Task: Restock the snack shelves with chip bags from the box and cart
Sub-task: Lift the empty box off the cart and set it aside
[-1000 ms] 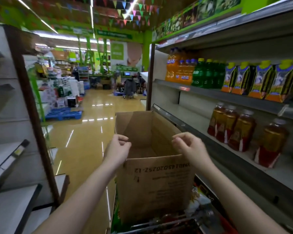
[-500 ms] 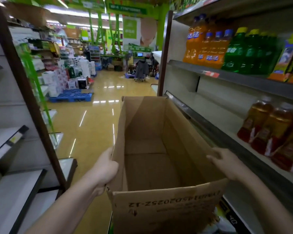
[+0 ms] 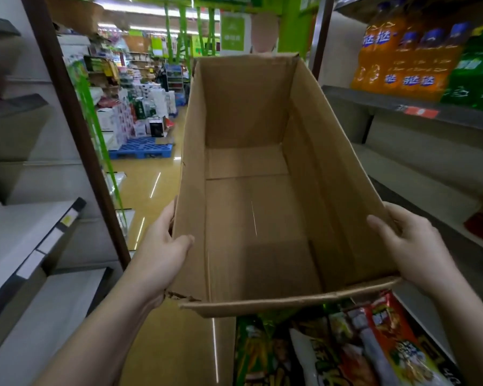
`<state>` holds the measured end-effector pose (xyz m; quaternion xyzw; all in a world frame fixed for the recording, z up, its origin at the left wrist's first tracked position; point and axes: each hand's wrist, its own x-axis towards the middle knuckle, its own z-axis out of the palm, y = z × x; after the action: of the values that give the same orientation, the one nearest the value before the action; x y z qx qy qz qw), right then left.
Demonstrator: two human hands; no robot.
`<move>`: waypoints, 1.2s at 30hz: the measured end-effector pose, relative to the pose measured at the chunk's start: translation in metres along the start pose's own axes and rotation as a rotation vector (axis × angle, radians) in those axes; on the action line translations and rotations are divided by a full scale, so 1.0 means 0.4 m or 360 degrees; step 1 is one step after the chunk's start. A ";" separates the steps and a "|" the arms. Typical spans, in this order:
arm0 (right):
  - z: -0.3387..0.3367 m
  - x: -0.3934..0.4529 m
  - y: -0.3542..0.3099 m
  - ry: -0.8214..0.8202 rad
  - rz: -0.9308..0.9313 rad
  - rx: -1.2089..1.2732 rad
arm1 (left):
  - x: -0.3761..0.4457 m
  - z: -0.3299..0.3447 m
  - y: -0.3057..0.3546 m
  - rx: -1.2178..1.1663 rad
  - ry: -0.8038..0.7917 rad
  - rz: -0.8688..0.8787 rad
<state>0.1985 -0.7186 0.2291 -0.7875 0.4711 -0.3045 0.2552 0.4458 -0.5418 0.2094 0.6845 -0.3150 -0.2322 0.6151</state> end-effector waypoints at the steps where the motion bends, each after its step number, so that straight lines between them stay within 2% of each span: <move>1: 0.048 -0.001 -0.020 0.0030 -0.0002 0.0018 | 0.016 -0.043 -0.014 -0.0017 0.0025 0.0009; 7: 0.333 -0.009 -0.124 0.0226 0.0071 0.0229 | 0.133 -0.286 -0.133 -0.0317 0.0227 -0.0190; 11: 0.527 -0.012 -0.181 0.0208 0.0129 0.0193 | 0.209 -0.429 -0.223 -0.0415 0.0188 -0.0381; 13: 0.619 -0.018 -0.203 0.0140 0.0206 0.0126 | 0.229 -0.481 -0.277 -0.0373 0.0095 -0.0549; 17: 0.785 -0.022 -0.206 -0.0059 0.0363 -0.0045 | 0.247 -0.543 -0.405 0.0006 -0.0216 -0.0956; 21: 0.936 -0.012 -0.188 -0.0317 0.0366 -0.0309 | 0.301 -0.588 -0.577 0.0096 -0.0091 -0.1244; 28: 1.223 0.111 -0.127 -0.0765 0.0465 -0.0549 | 0.418 -0.625 -0.819 -0.0100 0.0046 -0.1607; 36: 1.514 0.380 -0.030 -0.1092 0.0635 -0.0492 | 0.727 -0.602 -0.989 -0.0139 0.0056 -0.1851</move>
<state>0.6981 -0.7803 -0.1408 -0.7657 0.5421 0.1046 0.3300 0.8748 -0.5650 -0.1287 0.7228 0.1327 -0.5330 0.4193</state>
